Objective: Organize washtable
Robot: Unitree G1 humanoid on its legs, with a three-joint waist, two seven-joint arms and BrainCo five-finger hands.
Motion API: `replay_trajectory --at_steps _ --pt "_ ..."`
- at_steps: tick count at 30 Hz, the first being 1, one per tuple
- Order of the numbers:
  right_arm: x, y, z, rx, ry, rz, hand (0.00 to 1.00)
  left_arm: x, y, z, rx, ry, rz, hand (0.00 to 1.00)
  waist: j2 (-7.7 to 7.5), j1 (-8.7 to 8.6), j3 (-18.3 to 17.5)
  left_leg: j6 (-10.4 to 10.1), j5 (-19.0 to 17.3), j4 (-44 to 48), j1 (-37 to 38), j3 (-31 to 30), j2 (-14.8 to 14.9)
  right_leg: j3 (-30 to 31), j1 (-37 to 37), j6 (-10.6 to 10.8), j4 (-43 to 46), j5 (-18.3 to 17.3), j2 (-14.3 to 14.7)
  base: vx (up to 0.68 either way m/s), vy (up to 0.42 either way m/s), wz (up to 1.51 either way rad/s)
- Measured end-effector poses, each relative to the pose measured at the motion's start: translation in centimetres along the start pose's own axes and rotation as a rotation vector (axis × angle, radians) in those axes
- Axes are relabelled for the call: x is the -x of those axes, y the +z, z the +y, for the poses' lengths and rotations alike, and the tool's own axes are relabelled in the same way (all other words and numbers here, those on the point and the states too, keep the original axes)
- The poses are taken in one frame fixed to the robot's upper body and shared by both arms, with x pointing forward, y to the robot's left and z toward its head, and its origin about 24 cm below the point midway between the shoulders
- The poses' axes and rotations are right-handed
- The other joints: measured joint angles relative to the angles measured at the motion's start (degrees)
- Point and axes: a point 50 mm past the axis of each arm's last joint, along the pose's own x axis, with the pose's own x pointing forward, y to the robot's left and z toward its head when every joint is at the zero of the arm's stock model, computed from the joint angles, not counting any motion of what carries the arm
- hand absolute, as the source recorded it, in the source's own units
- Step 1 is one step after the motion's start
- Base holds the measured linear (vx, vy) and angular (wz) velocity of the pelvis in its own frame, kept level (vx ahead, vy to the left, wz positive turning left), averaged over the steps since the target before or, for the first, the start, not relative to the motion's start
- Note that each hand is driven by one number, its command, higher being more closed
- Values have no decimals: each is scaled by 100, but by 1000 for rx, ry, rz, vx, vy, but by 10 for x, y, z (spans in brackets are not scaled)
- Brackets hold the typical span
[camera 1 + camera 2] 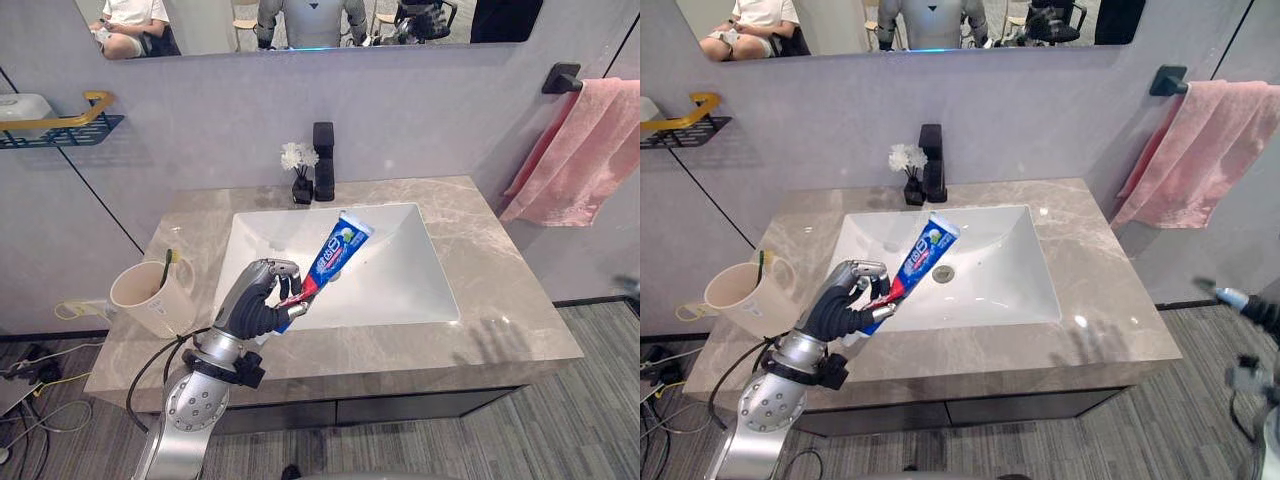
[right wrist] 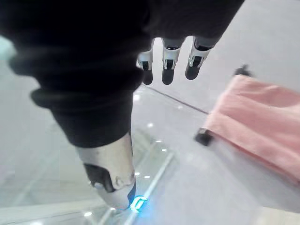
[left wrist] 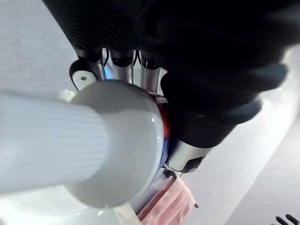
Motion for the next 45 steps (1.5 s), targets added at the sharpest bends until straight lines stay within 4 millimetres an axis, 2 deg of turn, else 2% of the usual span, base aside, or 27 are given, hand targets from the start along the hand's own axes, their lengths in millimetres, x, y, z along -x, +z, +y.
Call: replay_trajectory --at_steps 3,6,9,15,20,28,41,42,45 --pt "-16 6 35 -206 119 -91 0 -4 13 0 38 21 -75 100 32 55 -27 0 1 51 -44 -51 -5 -49 9 1 9 0 -2 -25 -18 10" --pt "-20 7 68 -416 245 -105 0 -11 24 -4 72 7 -145 100 41 181 -33 1 5 93 -107 -195 -18 -182 22 1 31 0 -6 -32 -26 20" --pt "-22 11 94 -572 327 -116 0 -12 26 -5 82 15 -158 100 42 204 -34 4 8 92 -108 -243 -31 -251 55 1 34 0 -14 -36 -19 15" --pt "-11 -3 136 -830 362 17 0 -22 36 -10 108 25 -226 100 35 308 -40 43 117 11 -111 -373 -103 -425 105 8 32 -5 -63 -43 -11 15" --pt "0 2 171 -1011 434 88 0 -27 34 -14 128 29 -224 100 16 327 -41 41 189 -60 -116 -484 -118 -502 97 9 33 -4 -68 -24 -8 6" --pt "16 9 206 -1210 525 173 0 -33 27 -24 167 30 -194 100 -37 338 -42 31 220 -61 -137 -505 -117 -526 98 7 11 -4 -62 0 0 0" --pt "29 23 230 -1344 614 219 0 -35 24 -42 217 -15 -166 100 -118 342 -71 28 227 -63 -197 -505 -111 -527 42 3 3 -1 -56 -2 -2 0" --pt "29 25 232 -1352 622 220 100 -36 23 -43 223 -16 -158 100 -131 342 -79 29 229 -63 -204 -505 -109 -523 29 2 9 -1 -55 0 0 0" --pt "29 27 236 -1366 636 221 100 -36 17 -50 237 -34 -130 100 -147 342 -89 32 236 -64 -208 -506 -108 -519 20 2 20 -1 -55 0 0 0"
